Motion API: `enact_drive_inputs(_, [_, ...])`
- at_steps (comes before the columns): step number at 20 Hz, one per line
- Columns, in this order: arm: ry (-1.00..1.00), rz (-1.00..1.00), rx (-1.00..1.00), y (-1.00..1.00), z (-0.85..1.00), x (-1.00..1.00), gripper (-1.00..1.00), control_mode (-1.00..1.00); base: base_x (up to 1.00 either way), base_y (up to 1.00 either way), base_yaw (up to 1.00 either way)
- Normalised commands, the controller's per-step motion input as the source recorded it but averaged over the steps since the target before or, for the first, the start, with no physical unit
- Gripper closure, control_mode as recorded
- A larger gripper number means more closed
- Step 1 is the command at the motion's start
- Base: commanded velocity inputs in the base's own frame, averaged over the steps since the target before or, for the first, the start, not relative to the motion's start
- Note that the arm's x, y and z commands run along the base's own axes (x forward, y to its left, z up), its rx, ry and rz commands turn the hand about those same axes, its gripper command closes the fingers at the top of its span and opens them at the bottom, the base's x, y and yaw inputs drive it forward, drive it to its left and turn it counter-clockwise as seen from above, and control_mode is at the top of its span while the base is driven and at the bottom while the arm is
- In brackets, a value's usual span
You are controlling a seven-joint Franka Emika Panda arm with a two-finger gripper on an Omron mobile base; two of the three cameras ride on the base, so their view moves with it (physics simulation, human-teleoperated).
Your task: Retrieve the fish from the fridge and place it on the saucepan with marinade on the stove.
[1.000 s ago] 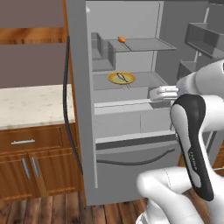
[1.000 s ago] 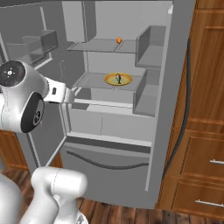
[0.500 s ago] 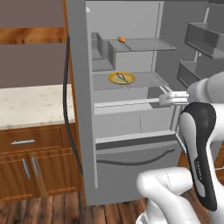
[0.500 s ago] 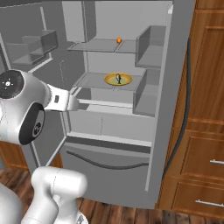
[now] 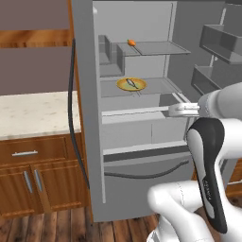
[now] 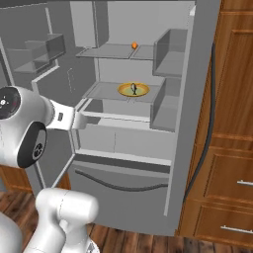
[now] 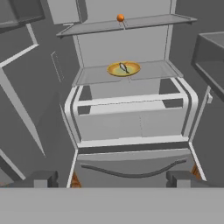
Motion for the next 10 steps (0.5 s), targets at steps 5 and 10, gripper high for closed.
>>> enact_drive_inputs(5, [0.0,0.0,0.0,0.0,0.0,0.0,-1.0,1.0,0.02,0.0,0.0])
enact_drive_inputs(10, [0.0,0.0,0.0,0.0,0.0,0.0,-1.0,1.0,0.36,0.0,0.0])
